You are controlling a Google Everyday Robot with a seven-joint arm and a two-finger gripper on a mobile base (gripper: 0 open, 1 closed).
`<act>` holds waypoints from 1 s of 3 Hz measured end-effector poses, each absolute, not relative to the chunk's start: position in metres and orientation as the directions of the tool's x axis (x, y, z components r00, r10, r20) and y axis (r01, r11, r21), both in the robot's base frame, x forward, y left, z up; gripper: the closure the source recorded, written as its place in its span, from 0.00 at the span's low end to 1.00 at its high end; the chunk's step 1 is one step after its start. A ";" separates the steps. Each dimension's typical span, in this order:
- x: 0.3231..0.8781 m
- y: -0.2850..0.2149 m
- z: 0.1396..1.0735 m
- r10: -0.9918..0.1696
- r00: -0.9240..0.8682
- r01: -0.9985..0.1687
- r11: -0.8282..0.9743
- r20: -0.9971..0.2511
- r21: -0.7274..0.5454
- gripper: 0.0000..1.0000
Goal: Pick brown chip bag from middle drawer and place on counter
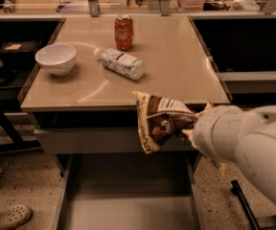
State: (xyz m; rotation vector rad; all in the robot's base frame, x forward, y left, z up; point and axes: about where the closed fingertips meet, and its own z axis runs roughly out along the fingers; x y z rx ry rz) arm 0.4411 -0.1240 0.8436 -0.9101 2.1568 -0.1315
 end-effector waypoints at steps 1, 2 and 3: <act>0.458 -0.150 0.903 -0.635 -0.445 -0.495 0.762 -0.631 -0.417 1.00; 0.482 -0.162 0.949 -0.632 -0.430 -0.440 0.770 -0.644 -0.461 1.00; 0.484 -0.160 0.959 -0.635 -0.416 -0.435 0.768 -0.651 -0.470 1.00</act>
Offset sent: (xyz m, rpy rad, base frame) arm 0.0700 -0.0556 0.1636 -0.0738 -0.2008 -0.1517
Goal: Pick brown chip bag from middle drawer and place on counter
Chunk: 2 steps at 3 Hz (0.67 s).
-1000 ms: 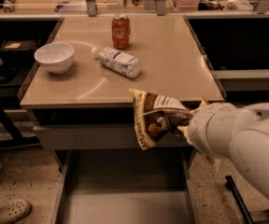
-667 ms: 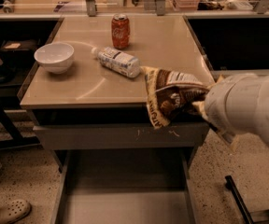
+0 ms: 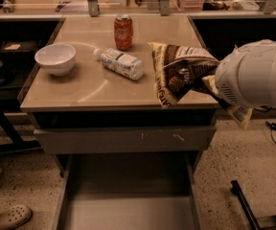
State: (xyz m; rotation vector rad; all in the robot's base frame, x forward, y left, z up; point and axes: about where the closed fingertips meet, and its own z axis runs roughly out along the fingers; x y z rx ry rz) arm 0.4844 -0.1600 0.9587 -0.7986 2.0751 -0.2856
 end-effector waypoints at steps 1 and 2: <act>0.484 -0.160 0.959 -0.634 -0.416 -0.435 0.768 -0.651 -0.470 1.00; 0.520 -0.160 0.966 -0.604 -0.421 -0.417 0.791 -0.677 -0.447 1.00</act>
Offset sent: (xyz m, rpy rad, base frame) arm 0.1067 -0.0020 0.0228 0.1042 -0.0295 -0.0585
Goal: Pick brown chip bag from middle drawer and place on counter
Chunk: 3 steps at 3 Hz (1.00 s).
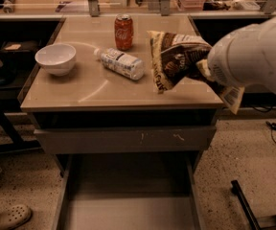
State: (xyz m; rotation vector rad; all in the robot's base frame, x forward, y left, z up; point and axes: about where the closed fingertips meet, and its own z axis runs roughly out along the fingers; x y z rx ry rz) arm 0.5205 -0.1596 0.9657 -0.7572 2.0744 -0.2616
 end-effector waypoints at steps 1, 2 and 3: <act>0.564 -0.159 0.963 -0.576 -0.435 -0.407 0.812 -0.692 -0.419 1.00; 0.599 -0.162 0.957 -0.554 -0.447 -0.395 0.827 -0.702 -0.400 1.00; 0.623 -0.164 0.943 -0.546 -0.457 -0.391 0.833 -0.702 -0.393 1.00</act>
Offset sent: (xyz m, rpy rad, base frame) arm 0.1216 -0.0074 -0.0156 0.0784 0.0145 -0.0544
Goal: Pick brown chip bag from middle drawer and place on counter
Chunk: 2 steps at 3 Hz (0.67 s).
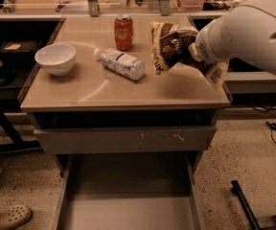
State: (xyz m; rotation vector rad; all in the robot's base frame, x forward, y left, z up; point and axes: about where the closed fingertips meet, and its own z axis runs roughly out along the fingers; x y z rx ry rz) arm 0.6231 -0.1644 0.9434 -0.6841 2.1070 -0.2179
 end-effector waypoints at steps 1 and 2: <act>0.640 -0.173 0.918 -0.527 -0.482 -0.386 0.845 -0.700 -0.371 1.00; 0.653 -0.178 0.899 -0.510 -0.508 -0.386 0.855 -0.694 -0.346 1.00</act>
Offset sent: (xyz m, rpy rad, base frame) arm 0.0460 -0.0222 -0.0712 0.0532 0.0909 -0.0465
